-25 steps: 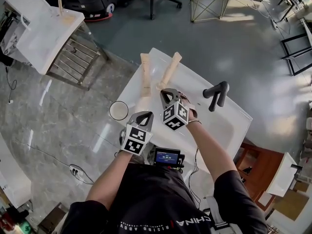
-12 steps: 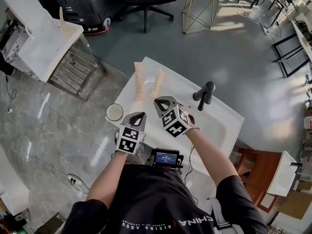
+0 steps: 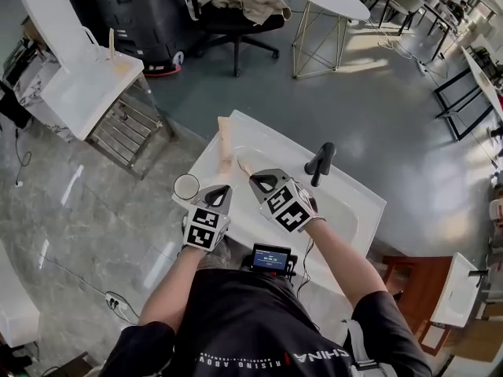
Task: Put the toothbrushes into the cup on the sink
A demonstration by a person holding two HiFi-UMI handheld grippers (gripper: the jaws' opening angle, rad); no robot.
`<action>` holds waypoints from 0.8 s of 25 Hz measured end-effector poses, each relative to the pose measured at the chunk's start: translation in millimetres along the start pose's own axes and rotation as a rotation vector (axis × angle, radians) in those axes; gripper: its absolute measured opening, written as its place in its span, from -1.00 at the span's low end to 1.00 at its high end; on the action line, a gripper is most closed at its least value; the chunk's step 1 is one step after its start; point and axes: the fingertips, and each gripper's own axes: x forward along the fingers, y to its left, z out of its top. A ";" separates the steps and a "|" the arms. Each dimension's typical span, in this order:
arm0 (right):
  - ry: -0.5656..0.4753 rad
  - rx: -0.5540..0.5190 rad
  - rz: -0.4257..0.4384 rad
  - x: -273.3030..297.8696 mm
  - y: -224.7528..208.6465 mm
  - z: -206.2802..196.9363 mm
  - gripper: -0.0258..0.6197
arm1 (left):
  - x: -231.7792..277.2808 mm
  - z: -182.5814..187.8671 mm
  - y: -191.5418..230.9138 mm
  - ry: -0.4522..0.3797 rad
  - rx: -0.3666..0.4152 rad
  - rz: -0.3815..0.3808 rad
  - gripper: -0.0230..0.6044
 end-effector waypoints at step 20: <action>-0.015 -0.148 -0.045 -62.3 10.2 12.0 -0.89 | -39.0 -1.6 -15.0 -0.046 0.019 0.052 -0.94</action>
